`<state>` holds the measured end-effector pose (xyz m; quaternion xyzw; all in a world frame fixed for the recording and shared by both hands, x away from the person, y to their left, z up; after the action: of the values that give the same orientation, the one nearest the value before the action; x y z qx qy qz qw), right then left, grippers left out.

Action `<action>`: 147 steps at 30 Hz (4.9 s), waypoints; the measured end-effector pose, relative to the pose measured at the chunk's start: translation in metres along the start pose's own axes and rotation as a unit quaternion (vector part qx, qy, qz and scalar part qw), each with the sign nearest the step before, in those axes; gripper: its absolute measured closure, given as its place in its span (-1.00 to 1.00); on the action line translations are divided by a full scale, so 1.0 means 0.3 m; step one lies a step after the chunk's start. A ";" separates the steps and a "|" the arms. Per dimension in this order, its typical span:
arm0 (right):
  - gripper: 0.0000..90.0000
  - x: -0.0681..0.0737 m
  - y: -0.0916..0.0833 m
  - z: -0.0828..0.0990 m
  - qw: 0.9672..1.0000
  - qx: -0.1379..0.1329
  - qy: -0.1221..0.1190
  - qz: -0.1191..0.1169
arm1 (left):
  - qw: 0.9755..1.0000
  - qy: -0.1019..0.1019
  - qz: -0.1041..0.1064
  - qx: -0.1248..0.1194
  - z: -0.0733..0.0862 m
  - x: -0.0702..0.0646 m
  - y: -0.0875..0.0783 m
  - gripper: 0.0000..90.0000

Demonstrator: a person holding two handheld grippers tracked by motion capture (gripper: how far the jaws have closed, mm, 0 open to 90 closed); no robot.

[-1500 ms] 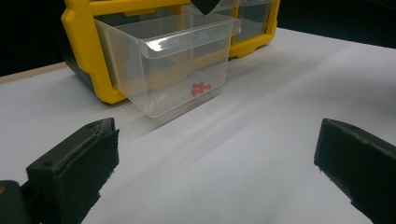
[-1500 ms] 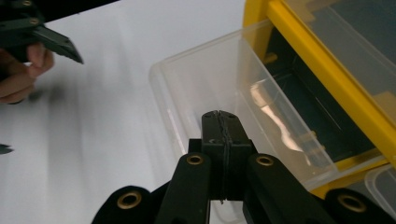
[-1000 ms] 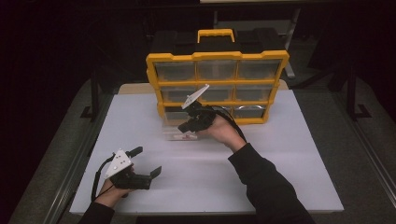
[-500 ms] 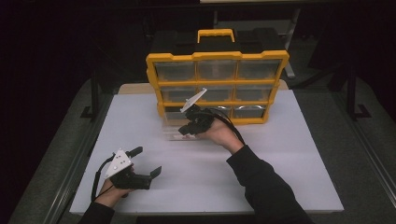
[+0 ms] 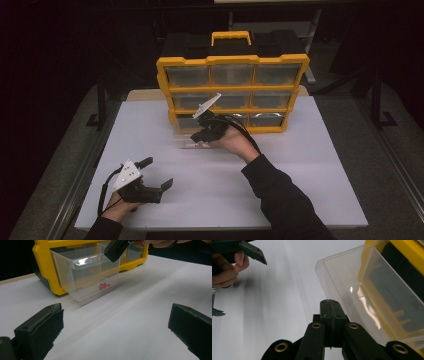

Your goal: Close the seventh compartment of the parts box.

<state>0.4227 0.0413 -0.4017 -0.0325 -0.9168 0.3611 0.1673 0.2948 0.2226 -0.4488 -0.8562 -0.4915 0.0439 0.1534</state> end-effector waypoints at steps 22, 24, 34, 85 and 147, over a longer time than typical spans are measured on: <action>0.99 -0.057 -0.008 -0.015 1.000 -0.020 0.014 0.018 | 1.000 0.002 0.001 0.000 -0.002 0.000 0.002 -1.00; 0.99 -0.063 -0.007 -0.016 1.000 -0.020 0.011 0.021 | 1.000 0.000 0.001 -0.001 -0.002 0.000 0.002 -1.00; 0.99 -0.080 -0.005 -0.036 0.999 -0.026 0.009 0.031 | 1.000 -0.001 0.002 -0.002 -0.002 0.000 0.002 -1.00; 0.86 -0.150 -0.047 -0.035 0.992 -0.072 0.033 0.096 | 1.000 -0.005 0.000 0.000 -0.001 0.002 -0.002 -1.00; -0.77 0.078 -0.332 0.472 0.973 -0.169 0.045 0.149 | 1.000 -0.011 0.001 -0.001 -0.005 -0.003 0.002 -1.00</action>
<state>0.3600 -0.1201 -0.4245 -0.2126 -0.9408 0.2204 0.1454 0.2953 0.2212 -0.4477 -0.8563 -0.4922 0.0527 0.1475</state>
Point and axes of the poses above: each handheld gripper's, and its own axes: y roughly forward along the jaws, z roughly out of its underside, x roughly to its left, the point moved 6 cm from there along y, roughly forward along the jaws, and after that the axes turned 14 degrees about -z, right-handed, at the moved point
